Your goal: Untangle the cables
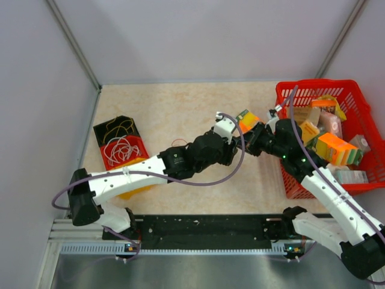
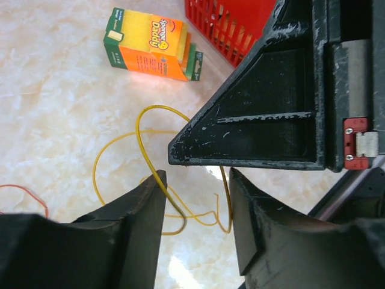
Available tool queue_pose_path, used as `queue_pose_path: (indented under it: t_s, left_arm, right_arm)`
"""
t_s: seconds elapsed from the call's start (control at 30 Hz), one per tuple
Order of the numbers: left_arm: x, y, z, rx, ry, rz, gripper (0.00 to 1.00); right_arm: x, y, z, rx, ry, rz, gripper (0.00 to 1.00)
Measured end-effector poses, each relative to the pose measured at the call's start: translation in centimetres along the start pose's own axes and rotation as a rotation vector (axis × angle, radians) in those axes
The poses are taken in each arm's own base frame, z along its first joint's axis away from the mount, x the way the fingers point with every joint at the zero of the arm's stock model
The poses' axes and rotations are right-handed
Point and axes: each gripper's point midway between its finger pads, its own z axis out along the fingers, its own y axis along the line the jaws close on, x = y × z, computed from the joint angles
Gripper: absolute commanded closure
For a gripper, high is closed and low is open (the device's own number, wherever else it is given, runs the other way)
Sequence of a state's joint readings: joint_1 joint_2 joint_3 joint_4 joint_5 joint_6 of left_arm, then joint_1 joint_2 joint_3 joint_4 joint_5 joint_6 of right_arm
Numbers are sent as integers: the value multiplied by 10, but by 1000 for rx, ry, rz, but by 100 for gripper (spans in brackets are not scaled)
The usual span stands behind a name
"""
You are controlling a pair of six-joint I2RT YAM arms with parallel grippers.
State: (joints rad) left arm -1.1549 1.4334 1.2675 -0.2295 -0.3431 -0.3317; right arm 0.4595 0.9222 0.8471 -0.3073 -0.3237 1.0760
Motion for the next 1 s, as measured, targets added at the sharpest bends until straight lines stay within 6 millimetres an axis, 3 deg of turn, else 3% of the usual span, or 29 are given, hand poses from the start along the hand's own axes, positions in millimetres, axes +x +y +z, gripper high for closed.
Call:
queue_pose_path:
  t_s: [0.13, 0.23, 0.27, 0.37, 0.43, 0.47, 0.57, 0.7, 0.8, 0.9, 1.0]
  left_arm:
    - [6, 3, 6, -31, 18, 25, 70]
    - [9, 4, 9, -49, 32, 38, 100]
    - [9, 5, 10, -52, 32, 39, 100]
    - [9, 6, 9, -66, 28, 47, 100]
    - [7, 10, 9, -94, 18, 51, 100]
    - [6, 14, 9, -110, 13, 53, 100]
    - [1, 30, 6, -153, 6, 54, 100]
    - [-16, 87, -6, -254, 3, -12, 100]
    - [-35, 163, -25, -405, -29, -120, 100]
    - [-48, 239, -58, -595, -50, -216, 100]
    - [-65, 292, -91, -740, -76, -287, 100]
  right_arm:
    - [-1, 0, 0, 2, -5, 1, 100]
    - [-2, 1, -1, 0, -15, 0, 100]
    - [-3, 1, -2, -1, -17, 0, 96]
    - [-3, 1, -2, -3, -21, -10, 72]
    - [-4, -1, -3, 0, -25, -48, 43]
    - [-5, -1, -3, -1, -28, -68, 33]
    - [-13, -4, -9, 12, -42, -175, 16]
    - [-29, 4, -24, 4, -95, -331, 11]
    - [-32, 8, -35, -6, -121, -412, 11]
    - [-31, 7, -41, -4, -127, -454, 11]
    - [-30, 2, -39, 9, -117, -467, 11]
